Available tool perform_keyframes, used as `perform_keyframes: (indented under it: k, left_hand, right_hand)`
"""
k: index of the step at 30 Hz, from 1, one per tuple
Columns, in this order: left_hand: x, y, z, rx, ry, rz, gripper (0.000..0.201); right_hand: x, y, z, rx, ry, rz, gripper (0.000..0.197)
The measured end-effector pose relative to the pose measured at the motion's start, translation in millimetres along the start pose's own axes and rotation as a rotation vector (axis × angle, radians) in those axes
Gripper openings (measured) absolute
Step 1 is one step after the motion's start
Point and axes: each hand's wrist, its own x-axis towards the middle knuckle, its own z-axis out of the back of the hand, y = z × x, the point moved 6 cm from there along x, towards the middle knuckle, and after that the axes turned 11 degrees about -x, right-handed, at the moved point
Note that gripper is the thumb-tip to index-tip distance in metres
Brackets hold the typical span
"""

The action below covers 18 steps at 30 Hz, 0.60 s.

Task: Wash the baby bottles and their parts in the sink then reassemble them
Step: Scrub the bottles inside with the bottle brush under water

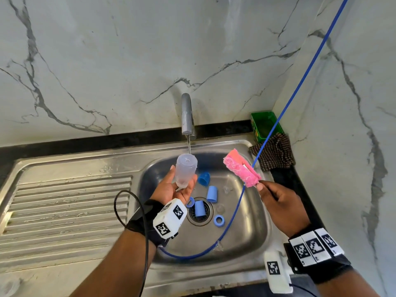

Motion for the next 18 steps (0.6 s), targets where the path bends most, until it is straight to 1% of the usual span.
perform_keyframes:
  k: [7,12,18]
  left_hand:
    - [45,-14,-14,-0.045,-0.034,0.007,0.057]
    - [63,-20,-15,-0.030,-0.061,0.013,0.061]
    - [71,-24,-12,0.031,-0.080,-0.009,0.064]
  right_hand:
    - [28,-6,-17,0.041,0.036,-0.024,0.021]
    - [45,-10,-31,0.030,0.053,-0.029,0.023]
    - [56,-9,-42,0.020,0.050,-0.015,0.024]
